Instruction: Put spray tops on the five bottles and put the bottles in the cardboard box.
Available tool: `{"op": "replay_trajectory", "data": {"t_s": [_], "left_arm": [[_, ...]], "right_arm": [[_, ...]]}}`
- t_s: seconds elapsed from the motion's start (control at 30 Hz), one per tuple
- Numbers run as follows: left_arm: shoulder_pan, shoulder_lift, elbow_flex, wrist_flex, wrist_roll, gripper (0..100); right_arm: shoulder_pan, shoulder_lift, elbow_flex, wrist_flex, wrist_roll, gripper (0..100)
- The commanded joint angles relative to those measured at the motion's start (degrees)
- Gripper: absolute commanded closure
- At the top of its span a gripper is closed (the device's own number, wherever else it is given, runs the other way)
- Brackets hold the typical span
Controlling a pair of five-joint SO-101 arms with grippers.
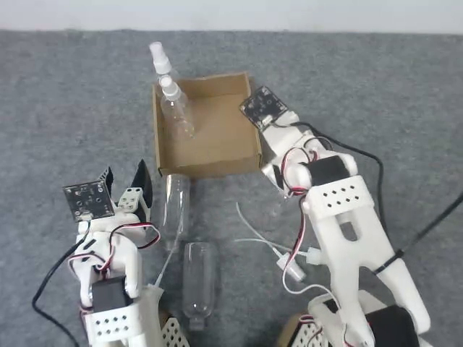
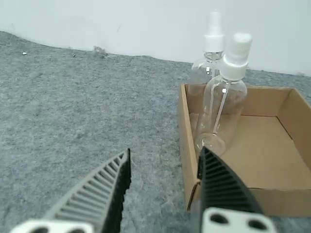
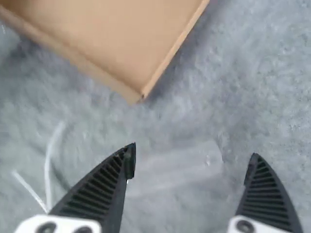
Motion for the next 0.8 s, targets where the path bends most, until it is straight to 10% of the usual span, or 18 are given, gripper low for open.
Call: {"op": "replay_trajectory", "data": {"t_s": [0.0, 0.77], "left_arm": [[-0.26, -1.41, -0.66, -2.11, -0.26, 79], [-0.26, -1.41, -0.66, -2.11, -0.35, 79]], "right_arm": [[1.45, -3.03, -4.4, 5.05, 10.2, 69.7], [1.36, -2.86, -4.04, 14.81, 38.51, 69.7]]}}
